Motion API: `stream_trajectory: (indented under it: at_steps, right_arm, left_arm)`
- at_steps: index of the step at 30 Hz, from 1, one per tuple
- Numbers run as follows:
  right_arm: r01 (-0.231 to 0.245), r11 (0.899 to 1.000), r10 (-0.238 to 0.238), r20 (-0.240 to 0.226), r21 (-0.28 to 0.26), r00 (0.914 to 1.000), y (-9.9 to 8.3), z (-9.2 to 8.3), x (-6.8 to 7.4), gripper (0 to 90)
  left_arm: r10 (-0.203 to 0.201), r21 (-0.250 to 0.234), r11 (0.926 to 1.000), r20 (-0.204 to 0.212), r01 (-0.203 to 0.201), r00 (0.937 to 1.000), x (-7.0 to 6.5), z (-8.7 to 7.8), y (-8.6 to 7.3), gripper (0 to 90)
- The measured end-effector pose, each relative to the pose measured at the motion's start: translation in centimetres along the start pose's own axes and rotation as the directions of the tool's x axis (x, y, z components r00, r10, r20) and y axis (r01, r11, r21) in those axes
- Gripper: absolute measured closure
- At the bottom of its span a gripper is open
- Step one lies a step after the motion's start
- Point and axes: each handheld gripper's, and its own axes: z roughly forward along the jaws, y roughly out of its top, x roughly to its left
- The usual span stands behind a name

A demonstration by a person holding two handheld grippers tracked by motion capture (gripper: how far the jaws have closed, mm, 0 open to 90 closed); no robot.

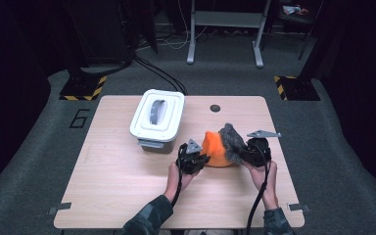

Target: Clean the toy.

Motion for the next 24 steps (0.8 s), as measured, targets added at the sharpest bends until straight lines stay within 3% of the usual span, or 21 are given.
stream_trajectory:
  at_steps: [5,11,18,24]
  right_arm:
    - [0.067,0.998,-0.067,-0.026,0.01,0.9974,0.7,-0.2,2.5,79.0]
    - [0.137,0.989,-0.139,0.03,0.06,0.9898,0.5,2.2,3.8,79.0]
    - [0.125,0.99,-0.128,0.036,0.071,0.9911,0.3,2.4,3.4,79.2]
    - [0.085,0.994,-0.089,0.057,0.066,0.9944,-0.5,2.2,1.6,79.2]
  left_arm:
    - [-0.004,-0.005,1.0,0.032,0.004,0.9995,-0.6,-0.5,0.5,84.3]
    - [0.001,0.024,0.9997,0.014,-0.002,0.9999,-0.5,-0.2,0.1,84.3]
    - [0.014,0.029,0.9995,-0.003,-0.014,0.9999,-0.5,0.0,-0.2,84.3]
    - [0.012,0.027,0.9996,-0.001,-0.012,0.9999,-0.2,0.1,-0.5,84.4]
